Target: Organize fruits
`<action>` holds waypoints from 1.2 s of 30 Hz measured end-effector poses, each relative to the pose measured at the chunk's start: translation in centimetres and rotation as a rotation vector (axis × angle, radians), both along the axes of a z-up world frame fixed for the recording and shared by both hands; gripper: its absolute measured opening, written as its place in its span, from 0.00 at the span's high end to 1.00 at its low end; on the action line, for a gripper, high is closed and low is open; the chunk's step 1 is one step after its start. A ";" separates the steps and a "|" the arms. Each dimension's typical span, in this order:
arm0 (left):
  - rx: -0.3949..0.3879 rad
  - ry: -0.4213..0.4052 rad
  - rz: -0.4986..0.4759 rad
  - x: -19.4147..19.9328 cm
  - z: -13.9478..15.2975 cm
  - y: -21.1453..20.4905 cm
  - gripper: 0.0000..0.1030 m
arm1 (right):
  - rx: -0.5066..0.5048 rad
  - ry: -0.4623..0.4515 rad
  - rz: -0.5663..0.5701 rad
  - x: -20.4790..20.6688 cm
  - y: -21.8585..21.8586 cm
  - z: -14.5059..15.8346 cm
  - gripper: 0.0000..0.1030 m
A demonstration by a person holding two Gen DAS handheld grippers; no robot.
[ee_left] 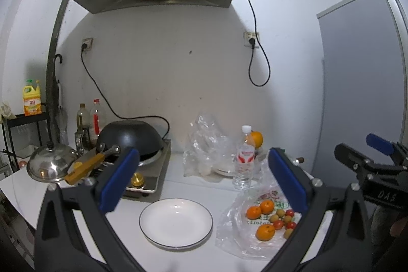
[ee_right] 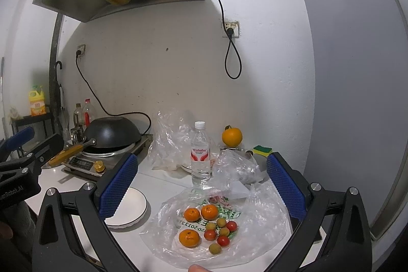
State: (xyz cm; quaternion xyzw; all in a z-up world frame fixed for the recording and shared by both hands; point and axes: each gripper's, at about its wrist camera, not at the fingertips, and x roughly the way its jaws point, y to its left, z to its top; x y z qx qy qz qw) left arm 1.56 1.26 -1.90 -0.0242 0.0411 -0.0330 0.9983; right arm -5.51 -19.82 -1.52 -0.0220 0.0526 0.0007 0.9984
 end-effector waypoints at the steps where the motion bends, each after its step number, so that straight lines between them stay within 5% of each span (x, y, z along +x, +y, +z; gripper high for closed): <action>1: 0.001 0.001 -0.002 0.0 0.0 0.0 0.01 | 0.001 0.000 0.000 0.1 0.0 0.0 0.00; 36: -0.009 0.056 -0.043 1.7 -0.5 -1.0 0.01 | 0.021 0.028 -0.013 0.9 -1.5 -0.8 0.00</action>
